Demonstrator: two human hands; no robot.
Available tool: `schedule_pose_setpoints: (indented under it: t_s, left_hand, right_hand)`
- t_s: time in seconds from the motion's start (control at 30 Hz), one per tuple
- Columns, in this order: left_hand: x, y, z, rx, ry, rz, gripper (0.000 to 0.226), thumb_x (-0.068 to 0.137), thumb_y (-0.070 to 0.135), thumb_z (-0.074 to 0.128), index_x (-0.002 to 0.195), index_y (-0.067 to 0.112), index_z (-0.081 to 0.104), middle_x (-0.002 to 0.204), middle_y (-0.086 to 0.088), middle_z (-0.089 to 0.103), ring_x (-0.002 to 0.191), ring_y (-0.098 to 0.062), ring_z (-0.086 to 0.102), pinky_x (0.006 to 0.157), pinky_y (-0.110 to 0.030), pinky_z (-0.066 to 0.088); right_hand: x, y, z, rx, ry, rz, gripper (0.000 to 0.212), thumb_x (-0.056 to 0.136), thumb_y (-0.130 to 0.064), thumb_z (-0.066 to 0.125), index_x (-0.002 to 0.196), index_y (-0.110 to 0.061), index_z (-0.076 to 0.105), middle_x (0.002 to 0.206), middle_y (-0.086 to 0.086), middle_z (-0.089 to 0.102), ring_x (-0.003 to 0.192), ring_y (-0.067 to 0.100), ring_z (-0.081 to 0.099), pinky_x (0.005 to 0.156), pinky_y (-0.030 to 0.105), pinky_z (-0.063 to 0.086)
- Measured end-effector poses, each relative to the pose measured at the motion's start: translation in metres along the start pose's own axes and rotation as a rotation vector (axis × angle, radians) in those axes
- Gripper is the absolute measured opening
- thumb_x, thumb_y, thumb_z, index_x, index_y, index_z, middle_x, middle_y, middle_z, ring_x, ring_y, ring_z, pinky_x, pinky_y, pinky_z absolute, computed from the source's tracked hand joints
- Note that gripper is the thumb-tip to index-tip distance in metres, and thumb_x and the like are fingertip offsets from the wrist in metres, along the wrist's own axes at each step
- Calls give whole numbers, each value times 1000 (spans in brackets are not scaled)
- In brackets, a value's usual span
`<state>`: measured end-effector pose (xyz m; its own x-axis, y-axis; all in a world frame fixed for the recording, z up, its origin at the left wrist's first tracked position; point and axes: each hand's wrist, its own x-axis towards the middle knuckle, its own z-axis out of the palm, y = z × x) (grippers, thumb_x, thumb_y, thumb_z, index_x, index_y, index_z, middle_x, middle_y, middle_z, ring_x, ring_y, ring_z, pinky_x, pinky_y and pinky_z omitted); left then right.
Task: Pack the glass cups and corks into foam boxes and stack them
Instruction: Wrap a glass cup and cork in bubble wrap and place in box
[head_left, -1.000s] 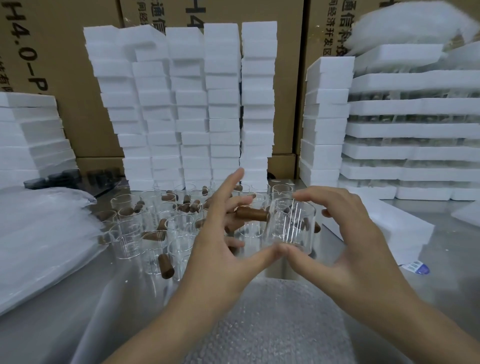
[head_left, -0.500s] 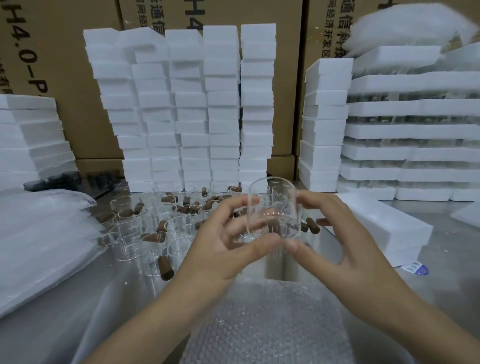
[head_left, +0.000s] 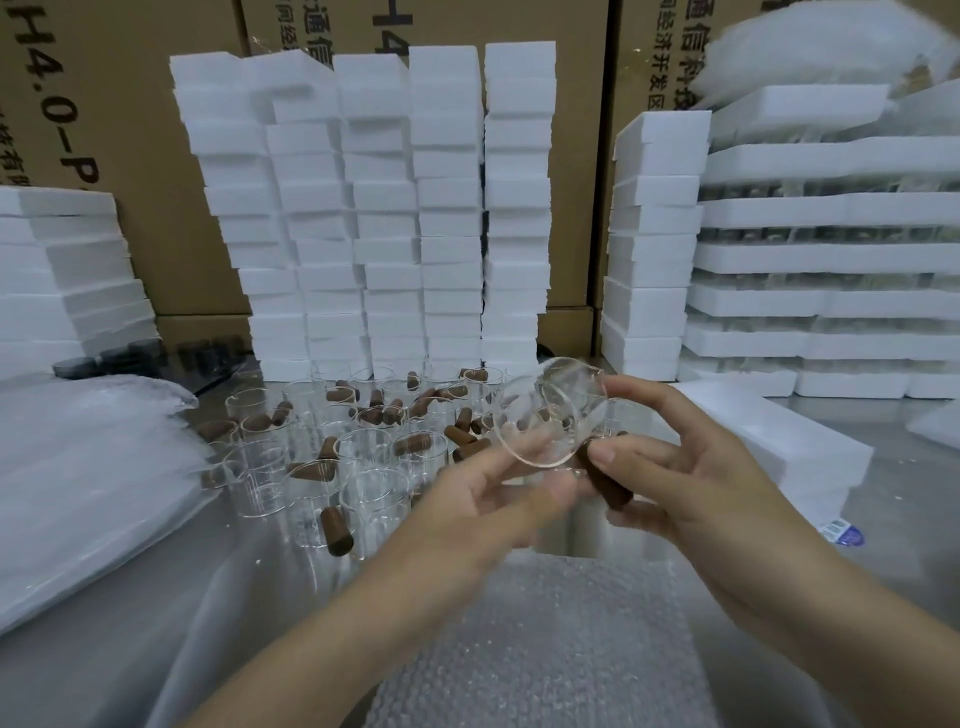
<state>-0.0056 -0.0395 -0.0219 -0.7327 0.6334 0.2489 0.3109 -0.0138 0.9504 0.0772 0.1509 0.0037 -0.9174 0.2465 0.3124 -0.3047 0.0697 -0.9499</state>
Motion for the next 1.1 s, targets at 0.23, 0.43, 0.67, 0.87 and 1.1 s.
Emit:
schedule_pose_setpoints:
  t_s: [0.23, 0.43, 0.67, 0.87, 1.1]
  left_hand:
    - [-14, -24, 21, 953, -406, 136, 78, 90, 84, 55, 158, 66, 20, 169, 35, 18, 153, 11, 15, 123, -34, 12]
    - [-11, -23, 10, 1006, -194, 159, 48, 104, 68, 48, 150, 53, 50, 155, 36, 36, 142, 12, 28, 120, -30, 26]
    - [-2, -24, 11, 574, 239, 132, 14, 98, 55, 67, 104, 48, 78, 111, 31, 61, 111, 10, 54, 95, -22, 44]
    - [2, -12, 3, 81, 447, 91, 24, 104, 30, 68, 98, 46, 84, 107, 24, 78, 99, 6, 71, 80, -14, 54]
    - [-1, -4, 0, -93, 415, 40, 39, 110, 31, 59, 87, 50, 84, 97, 22, 81, 87, 14, 71, 68, 1, 48]
  right_hand:
    - [12, 6, -19, 192, 269, 197, 33, 98, -18, 71, 129, -25, 61, 104, 8, 82, 82, 14, 79, 71, 29, 54]
    - [18, 10, -29, 223, 380, 217, 31, 99, -21, 73, 127, -26, 61, 102, 5, 83, 89, 14, 80, 76, 30, 50]
    - [14, 3, -26, 121, 288, 178, 37, 94, -21, 78, 126, -29, 63, 101, 7, 83, 88, 13, 79, 80, 30, 50]
    - [8, -15, -23, -167, 213, 1, 33, 89, -16, 82, 116, -30, 67, 89, 3, 82, 71, 1, 69, 75, 32, 45]
    - [8, -20, -29, -378, 213, -154, 23, 89, -15, 82, 105, -27, 69, 80, -2, 80, 56, 1, 60, 48, 5, 38]
